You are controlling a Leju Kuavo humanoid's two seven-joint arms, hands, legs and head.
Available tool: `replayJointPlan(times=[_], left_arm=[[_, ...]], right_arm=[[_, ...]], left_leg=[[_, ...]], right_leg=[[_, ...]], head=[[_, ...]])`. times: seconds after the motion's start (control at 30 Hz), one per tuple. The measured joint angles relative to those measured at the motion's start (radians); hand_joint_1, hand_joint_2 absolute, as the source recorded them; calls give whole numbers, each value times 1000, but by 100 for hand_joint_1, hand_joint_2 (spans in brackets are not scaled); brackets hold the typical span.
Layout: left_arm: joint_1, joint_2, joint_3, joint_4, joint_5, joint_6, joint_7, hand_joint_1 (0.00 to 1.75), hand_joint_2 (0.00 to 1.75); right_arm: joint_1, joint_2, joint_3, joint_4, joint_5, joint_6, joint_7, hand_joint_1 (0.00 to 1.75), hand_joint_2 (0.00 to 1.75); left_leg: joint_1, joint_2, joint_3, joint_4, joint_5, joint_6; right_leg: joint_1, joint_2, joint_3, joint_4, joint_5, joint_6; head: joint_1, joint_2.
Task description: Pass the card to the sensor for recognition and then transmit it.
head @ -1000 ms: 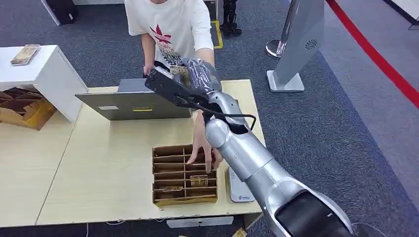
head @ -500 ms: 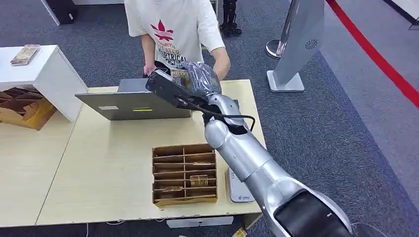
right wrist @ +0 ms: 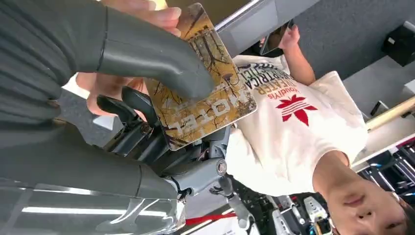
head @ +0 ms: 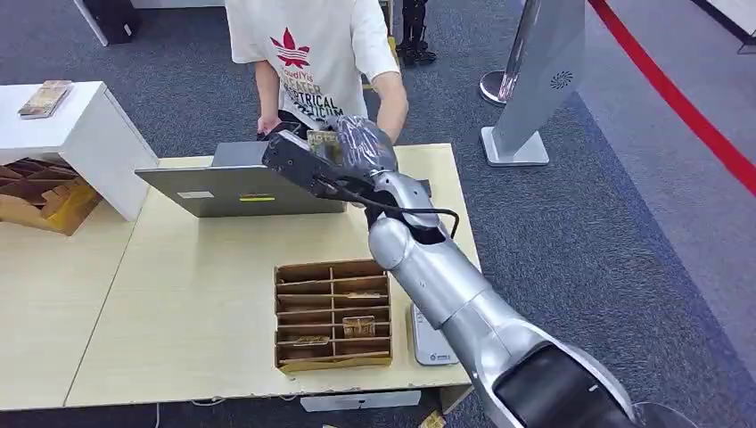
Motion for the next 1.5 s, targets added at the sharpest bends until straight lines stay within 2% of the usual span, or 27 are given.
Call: replayJointPlan(times=[0.1, 0.23, 0.4, 0.43, 0.63, 0.77, 1.03, 1.1, 1.13, 1.17, 1.2, 1.23, 1.27, 1.33, 1.5], left_arm=[[0, 0, -2, 0, 0, -2, -2, 0, 0], [0, 5, -15, 0, 14, -4, -6, 0, 0], [9, 11, -18, 0, 44, 3, -2, 0, 0], [11, 12, -18, 0, 50, 5, 1, 0, 0], [35, 24, -18, 0, 92, 34, 11, 0, 0], [55, 33, -18, 0, 114, 53, 15, 0, 0], [90, 52, -16, 0, 145, 95, 21, 0, 0], [96, 56, -16, 0, 149, 102, 21, 0, 0], [99, 58, -16, 0, 150, 105, 21, 0, 0], [102, 60, -16, 0, 150, 106, 21, 0, 0], [105, 62, -16, 0, 151, 109, 21, 0, 0], [107, 63, -16, 0, 152, 113, 21, 0, 0], [108, 64, -16, 0, 154, 115, 21, 0, 0], [112, 66, -16, 0, 157, 119, 21, 0, 0], [122, 72, -16, 0, 160, 132, 21, 0, 0]], right_arm=[[0, 3, 0, 9, -15, 23, -11, 0, 0], [10, 14, 0, 9, -65, 63, -65, 0, 0], [84, 21, 1, -81, -164, 111, -136, 0, 0], [101, 21, 3, -103, -185, 120, -144, 0, 175], [239, 12, 40, -306, -338, 178, -187, 0, 175], [336, -17, 77, -439, -382, 180, -200, 0, 175], [484, -99, 126, -609, -310, 118, -228, 0, 175], [512, -120, 132, -632, -291, 106, -232, 7, 175], [524, -129, 135, -642, -284, 104, -235, 19, 175], [536, -136, 137, -650, -274, 101, -237, 91, 175], [547, -145, 140, -658, -261, 96, -237, 141, 175], [556, -152, 142, -664, -252, 92, -237, 161, 175], [565, -159, 142, -670, -244, 87, -237, 164, 175], [583, -170, 142, -680, -229, 85, -237, 159, 175], [622, -198, 143, -698, -166, 61, -235, 131, 175]], left_leg=[[0, 0, 0, 0, 0, 0], [0, 0, 0, 0, 0, 0], [0, 0, 0, 0, 0, 0], [0, 0, 0, 0, 0, 0], [0, 0, 0, 0, -1, 0], [0, 0, 0, 0, -1, 0], [0, 0, 0, 0, -1, 0], [0, 0, -1, 0, -1, 0], [0, 0, -1, 0, -1, 0], [0, 0, 0, 0, -1, 0], [0, 0, 0, 0, -1, 0], [0, 0, -1, 0, -1, 0], [0, 0, -1, 0, -1, 0], [0, 0, -1, 0, -1, 0], [0, 0, -1, 0, -1, 0]], right_leg=[[0, 0, 0, 0, 0, 0], [0, 0, 0, 0, 0, 0], [0, 0, 0, 0, 0, 0], [0, 0, 0, 0, 0, 0], [0, 0, -1, 0, -1, 0], [0, 0, -1, 0, -1, 0], [0, 0, -1, -1, -1, 0], [0, 0, -1, -1, -1, 0], [0, 0, -1, -1, -1, 0], [0, 0, -1, -1, -1, 0], [0, 0, -1, -1, -1, 0], [0, 0, -1, -1, -1, 0], [0, 0, -1, -1, -1, 0], [0, 0, -1, -1, -1, 0], [0, 0, -1, -1, -1, 0]], head=[[0, 0], [0, 0], [0, 0], [0, 0], [0, 0], [0, 0], [0, 0], [0, 0], [0, 0], [0, 0], [0, 0], [0, 0], [0, 0], [0, 0], [0, 0]])
